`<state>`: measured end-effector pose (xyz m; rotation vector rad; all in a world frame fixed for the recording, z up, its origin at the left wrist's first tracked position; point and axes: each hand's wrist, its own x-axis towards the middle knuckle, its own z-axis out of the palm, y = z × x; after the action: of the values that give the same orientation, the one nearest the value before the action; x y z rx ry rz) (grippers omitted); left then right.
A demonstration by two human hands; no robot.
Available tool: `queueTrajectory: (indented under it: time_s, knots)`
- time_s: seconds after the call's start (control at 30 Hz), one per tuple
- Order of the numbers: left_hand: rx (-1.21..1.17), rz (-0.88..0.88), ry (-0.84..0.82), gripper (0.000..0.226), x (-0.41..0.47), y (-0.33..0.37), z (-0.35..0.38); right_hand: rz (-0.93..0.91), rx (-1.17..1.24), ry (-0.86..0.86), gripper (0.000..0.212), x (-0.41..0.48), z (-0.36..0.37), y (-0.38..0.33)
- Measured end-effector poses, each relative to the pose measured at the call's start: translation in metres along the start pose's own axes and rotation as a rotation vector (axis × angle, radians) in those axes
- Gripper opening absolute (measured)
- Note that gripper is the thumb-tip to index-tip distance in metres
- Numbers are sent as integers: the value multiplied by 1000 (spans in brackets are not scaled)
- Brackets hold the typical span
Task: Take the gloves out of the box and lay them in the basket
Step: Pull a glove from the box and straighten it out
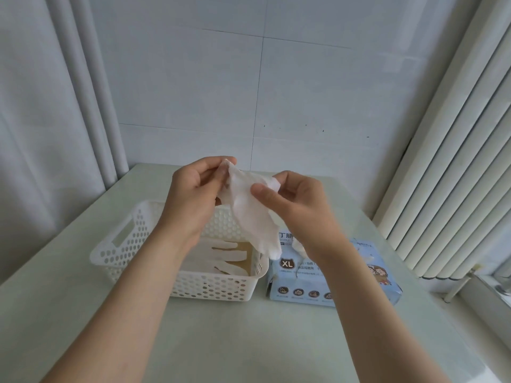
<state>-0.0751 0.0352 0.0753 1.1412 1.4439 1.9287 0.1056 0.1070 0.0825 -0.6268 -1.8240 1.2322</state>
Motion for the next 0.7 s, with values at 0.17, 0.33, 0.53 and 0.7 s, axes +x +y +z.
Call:
queueTrajectory:
  time_s: [0.17, 0.33, 0.53, 0.7]
  knots:
    - [10, -54, 40, 29, -4, 9, 3, -40, 150, -21, 22, -4, 0, -10]
    - [19, -186, -173, 54, -8, 14, 8, -19, 124, 35, 21, -2, 2, -6]
    - [5, -113, -18, 29, -8, 5, 7, 155, 44, 16, 24, -3, -7, -6]
    - [10, -128, 19, 31, -6, 7, 6, 124, 64, 44, 26, 0, -8, -2]
